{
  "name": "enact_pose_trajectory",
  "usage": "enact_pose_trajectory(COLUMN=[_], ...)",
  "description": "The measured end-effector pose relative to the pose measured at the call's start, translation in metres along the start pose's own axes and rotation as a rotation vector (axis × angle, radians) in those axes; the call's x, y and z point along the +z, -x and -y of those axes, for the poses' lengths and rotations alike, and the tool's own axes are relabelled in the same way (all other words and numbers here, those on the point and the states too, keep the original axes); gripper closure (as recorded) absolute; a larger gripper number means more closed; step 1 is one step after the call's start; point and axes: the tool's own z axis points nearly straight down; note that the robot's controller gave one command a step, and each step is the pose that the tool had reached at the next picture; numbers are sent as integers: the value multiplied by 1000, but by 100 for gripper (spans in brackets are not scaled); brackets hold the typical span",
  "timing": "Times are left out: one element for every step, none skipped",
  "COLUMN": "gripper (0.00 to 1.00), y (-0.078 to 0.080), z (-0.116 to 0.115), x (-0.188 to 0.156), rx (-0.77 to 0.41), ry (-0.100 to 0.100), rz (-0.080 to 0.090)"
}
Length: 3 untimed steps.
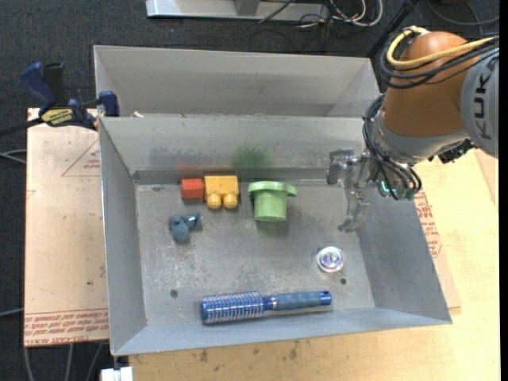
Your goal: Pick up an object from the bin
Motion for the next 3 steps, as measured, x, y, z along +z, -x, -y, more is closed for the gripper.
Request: enact_pose_trajectory(gripper=[0,100,0], y=[-88,-85,-85], z=[45,43,43], x=[128,125,125], rx=[-194,-198,-199], ry=[1,-1,-1], rz=[-3,5,6])
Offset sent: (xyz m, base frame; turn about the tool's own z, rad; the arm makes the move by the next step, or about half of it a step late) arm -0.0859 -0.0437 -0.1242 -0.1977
